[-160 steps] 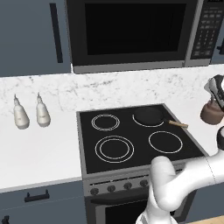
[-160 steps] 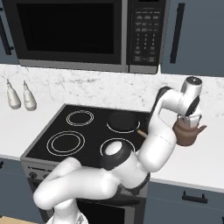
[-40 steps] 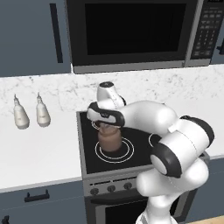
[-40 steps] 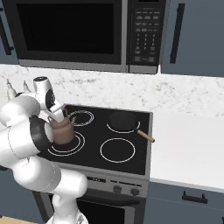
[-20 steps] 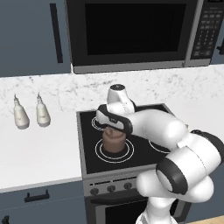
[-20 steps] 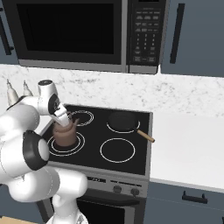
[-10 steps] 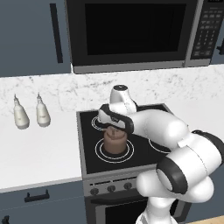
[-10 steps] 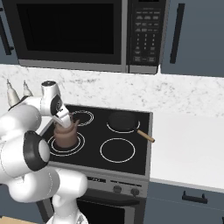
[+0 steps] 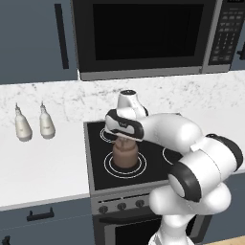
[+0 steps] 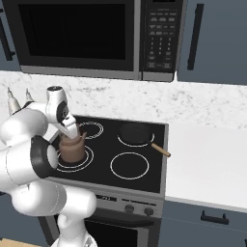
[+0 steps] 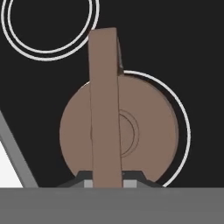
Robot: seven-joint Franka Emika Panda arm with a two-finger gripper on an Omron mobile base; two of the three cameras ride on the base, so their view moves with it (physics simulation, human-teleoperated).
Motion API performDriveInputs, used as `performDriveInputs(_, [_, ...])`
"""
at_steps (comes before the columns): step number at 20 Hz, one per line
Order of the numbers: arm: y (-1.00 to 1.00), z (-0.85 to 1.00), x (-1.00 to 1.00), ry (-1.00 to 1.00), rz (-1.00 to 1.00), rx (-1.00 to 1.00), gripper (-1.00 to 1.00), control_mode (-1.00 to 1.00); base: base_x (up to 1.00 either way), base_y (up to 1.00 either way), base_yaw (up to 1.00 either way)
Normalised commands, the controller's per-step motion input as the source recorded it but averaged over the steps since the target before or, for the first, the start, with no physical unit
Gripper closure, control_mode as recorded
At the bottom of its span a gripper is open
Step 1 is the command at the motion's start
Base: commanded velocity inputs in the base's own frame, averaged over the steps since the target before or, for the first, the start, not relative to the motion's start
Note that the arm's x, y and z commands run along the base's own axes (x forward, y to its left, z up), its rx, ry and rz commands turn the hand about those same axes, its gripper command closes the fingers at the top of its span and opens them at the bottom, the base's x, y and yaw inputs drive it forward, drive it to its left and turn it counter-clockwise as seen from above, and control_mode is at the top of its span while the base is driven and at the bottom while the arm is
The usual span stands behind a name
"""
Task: Pick the kettle from the counter and place it on a stove burner. Then turn the burner on.
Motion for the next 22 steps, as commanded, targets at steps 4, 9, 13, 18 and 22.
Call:
performDriveInputs(4, [0.0,-0.01,0.0,0.02,0.0,0.0,-1.0,-1.0,0.0,0.0,0.0])
performDriveInputs(9, [0.0,0.02,-0.03,0.0,0.0,0.0,-1.0,-1.0,0.0,0.0,0.0])
performDriveInputs(13, [0.0,0.23,-0.21,0.0,0.0,0.0,-1.0,-1.0,0.0,0.0,0.0])
performDriveInputs(18, [0.09,0.49,-0.47,-0.04,0.0,0.0,-1.0,-1.0,0.0,0.0,0.0])
performDriveInputs(22, [0.31,0.62,-0.49,-0.07,0.02,-0.02,-1.0,-1.0,0.0,0.0,0.0])
